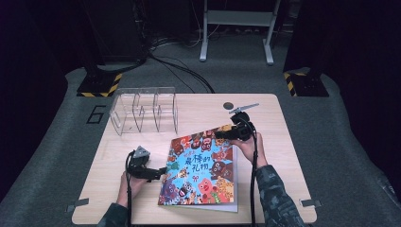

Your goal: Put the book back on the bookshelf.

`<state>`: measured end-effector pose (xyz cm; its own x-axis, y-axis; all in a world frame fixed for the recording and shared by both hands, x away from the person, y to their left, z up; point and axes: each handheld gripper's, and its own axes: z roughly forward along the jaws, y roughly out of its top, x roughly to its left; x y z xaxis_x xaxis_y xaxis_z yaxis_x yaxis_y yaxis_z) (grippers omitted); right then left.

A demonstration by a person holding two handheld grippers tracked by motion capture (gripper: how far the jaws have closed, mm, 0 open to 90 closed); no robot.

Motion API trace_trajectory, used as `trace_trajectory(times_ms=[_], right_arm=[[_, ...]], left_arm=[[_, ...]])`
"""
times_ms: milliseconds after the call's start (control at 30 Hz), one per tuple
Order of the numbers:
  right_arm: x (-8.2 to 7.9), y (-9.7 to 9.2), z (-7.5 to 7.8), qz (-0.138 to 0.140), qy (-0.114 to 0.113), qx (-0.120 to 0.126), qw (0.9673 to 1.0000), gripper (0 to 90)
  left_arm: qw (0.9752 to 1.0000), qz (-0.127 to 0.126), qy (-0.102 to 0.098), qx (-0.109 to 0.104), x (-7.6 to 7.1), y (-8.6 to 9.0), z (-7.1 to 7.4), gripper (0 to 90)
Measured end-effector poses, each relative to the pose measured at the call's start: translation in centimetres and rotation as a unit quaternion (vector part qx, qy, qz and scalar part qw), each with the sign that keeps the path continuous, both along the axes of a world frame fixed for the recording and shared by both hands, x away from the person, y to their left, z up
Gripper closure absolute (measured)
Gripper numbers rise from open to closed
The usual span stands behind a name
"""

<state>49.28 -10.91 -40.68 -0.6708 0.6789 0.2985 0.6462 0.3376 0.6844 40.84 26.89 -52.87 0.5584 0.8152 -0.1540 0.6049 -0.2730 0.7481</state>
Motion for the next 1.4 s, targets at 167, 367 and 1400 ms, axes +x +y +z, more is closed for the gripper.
trace_trajectory(times_ms=[167, 367, 1400], right_arm=[[-0.5, -0.1, 0.1, 0.004, -0.015, 0.001, 0.9999, 57.0], [-1.0, -0.2, 0.3, 0.009, -0.035, -0.001, 0.9993, 57.0], [-1.4, 0.6, 1.1, 0.025, -0.099, 0.014, 0.9947, 57.0]], left_arm=[[0.9996, 0.004, 0.012, -0.025, 0.1, 0.7, 0.4, 0.0], [0.9992, 0.003, 0.016, -0.037, 0.3, 1.0, 1.3, 0.0], [0.9980, 0.001, 0.010, -0.062, 2.0, 1.0, 4.2, 0.0]])
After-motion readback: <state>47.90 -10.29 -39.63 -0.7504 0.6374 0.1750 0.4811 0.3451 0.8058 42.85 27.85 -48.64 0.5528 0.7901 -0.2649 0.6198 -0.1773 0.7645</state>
